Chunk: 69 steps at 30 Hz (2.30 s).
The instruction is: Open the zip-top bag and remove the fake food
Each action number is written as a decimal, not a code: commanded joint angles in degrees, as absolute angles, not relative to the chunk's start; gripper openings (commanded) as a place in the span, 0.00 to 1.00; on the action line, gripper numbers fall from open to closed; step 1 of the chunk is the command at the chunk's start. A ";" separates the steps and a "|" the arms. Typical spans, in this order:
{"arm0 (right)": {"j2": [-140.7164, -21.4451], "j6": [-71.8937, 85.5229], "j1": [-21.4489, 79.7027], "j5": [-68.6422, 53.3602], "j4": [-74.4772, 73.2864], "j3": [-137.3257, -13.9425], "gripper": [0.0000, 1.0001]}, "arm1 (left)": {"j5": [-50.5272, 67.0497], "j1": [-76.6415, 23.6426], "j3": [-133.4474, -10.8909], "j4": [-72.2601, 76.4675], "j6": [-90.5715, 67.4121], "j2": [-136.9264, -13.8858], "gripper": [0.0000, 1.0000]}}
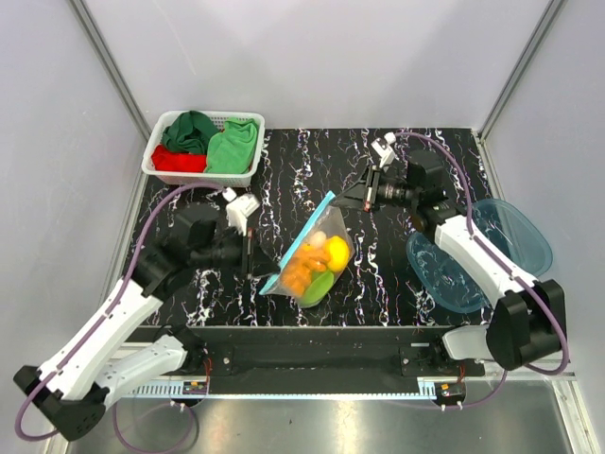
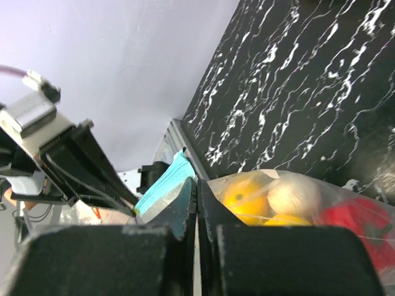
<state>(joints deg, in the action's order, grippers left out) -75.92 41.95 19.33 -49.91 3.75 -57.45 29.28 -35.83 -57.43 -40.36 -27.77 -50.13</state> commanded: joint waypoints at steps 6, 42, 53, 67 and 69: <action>-83.40 36.92 17.75 -46.23 2.46 -66.35 0.00 | 34.62 -35.77 -54.14 -45.62 -32.96 -43.59 0.00; -75.33 49.04 18.37 -15.39 -62.41 -78.32 0.77 | 33.93 -42.54 -58.71 -22.76 -38.23 -63.19 0.00; -76.46 50.19 18.46 -12.49 -59.59 -82.79 0.74 | 33.57 -43.24 -58.18 -22.50 -38.85 -63.54 0.00; -78.84 51.41 18.46 -14.15 -54.94 -78.32 0.56 | 33.66 -43.86 -58.36 -22.41 -38.41 -63.63 0.00; -79.01 51.68 18.46 -15.20 -53.35 -76.91 0.56 | 33.75 -43.86 -58.36 -22.41 -38.32 -63.63 0.00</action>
<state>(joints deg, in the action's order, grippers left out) -79.81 50.46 18.22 -14.50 -57.12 -79.02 32.34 -43.62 -58.46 -25.91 -39.07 -63.99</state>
